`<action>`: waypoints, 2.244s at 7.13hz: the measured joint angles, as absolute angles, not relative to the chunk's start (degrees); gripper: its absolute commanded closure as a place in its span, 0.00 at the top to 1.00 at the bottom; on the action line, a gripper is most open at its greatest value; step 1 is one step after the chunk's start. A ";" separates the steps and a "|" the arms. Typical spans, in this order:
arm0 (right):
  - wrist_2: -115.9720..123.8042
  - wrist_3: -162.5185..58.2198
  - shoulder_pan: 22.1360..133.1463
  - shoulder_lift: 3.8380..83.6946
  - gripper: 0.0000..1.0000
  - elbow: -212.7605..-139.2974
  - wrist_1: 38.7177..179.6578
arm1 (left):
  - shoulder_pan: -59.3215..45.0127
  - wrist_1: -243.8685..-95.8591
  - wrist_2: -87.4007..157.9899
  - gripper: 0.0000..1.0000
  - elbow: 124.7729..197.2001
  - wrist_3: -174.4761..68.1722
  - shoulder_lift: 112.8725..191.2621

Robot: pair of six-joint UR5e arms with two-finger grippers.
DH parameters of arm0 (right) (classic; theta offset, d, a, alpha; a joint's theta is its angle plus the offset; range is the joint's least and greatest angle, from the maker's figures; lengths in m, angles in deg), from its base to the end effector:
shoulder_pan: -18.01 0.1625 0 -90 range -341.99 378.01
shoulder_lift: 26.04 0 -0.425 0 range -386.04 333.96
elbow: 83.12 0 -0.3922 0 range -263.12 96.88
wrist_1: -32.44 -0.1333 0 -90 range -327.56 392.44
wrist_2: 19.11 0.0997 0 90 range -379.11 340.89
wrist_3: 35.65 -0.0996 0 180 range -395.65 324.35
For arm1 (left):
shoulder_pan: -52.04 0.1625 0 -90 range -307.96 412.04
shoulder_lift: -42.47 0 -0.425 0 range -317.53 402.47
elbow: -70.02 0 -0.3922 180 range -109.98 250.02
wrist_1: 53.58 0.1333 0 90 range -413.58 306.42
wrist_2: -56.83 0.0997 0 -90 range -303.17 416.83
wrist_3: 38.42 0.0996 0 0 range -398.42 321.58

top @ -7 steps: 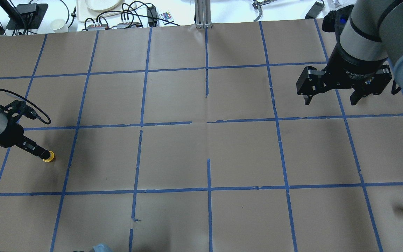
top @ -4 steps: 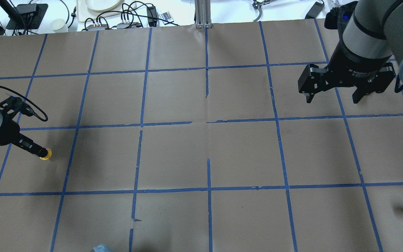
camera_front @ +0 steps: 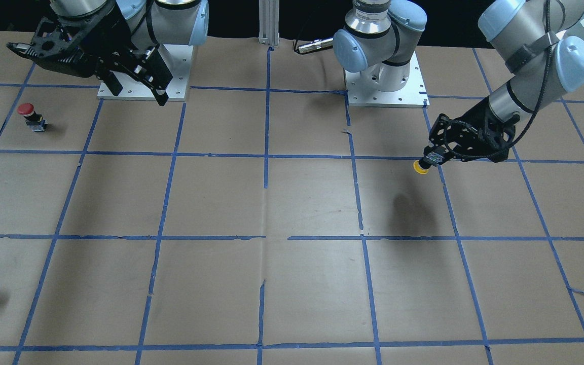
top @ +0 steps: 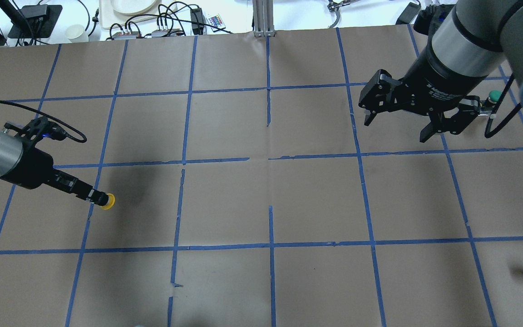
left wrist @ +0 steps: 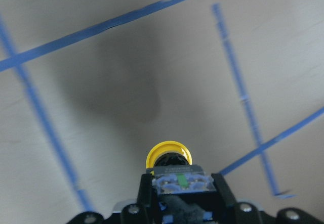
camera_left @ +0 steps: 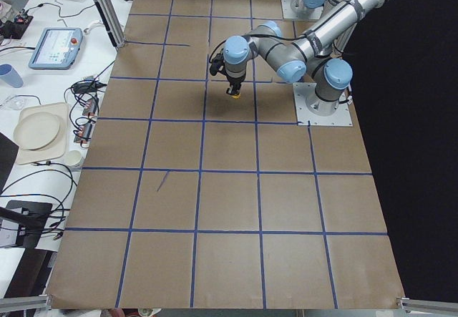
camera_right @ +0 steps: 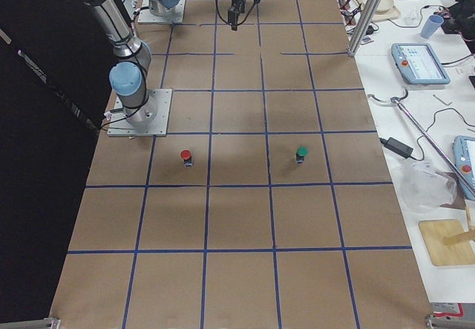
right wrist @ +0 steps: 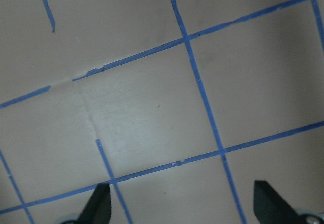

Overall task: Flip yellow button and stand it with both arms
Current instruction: 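Lift the yellow button toward the table center while the right gripper approaches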

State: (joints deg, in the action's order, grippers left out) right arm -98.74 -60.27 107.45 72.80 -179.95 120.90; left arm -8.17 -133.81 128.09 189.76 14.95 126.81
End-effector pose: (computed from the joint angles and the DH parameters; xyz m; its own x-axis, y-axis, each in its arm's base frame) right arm 0.1470 -0.4286 0.4991 -0.8901 0.4240 -0.1671 0.4187 0.9056 0.0675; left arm 0.0500 -0.4201 0.3094 -0.8531 0.3530 0.3841 0.3406 0.9346 -0.1024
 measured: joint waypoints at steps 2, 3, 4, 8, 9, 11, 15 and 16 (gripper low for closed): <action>-88.21 -72.12 105.49 72.65 1.00 -179.92 116.56 | -13.68 -137.02 114.29 0.12 189.83 4.56 125.82; -82.62 -75.72 102.94 72.67 1.00 -179.92 112.56 | -16.64 -137.47 106.22 0.12 189.92 -1.78 125.75; -77.74 -77.22 100.15 72.71 1.00 -180.12 107.48 | -19.50 -137.64 98.93 0.11 190.07 -7.14 125.67; -58.71 -77.59 96.48 72.61 1.00 -182.77 97.73 | -28.20 -137.63 74.91 0.09 194.02 -14.42 125.70; -52.78 -77.58 96.38 72.61 1.00 -184.61 96.83 | -30.17 -137.07 71.54 0.09 194.31 -16.31 125.27; -46.42 -77.53 95.14 72.62 1.00 -188.66 96.26 | -31.76 -132.92 67.58 0.08 194.42 -21.41 124.16; -41.84 -77.62 92.76 73.36 1.00 -193.03 91.51 | -33.79 -122.49 66.72 0.08 194.53 -36.66 124.06; -41.17 -77.65 92.77 73.39 1.00 -193.28 90.33 | -33.99 -120.11 65.95 0.08 194.62 -39.26 124.19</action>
State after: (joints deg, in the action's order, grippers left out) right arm -41.17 -77.65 92.77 73.39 -193.28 90.33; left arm -33.99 -120.11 65.95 194.62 -39.26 124.19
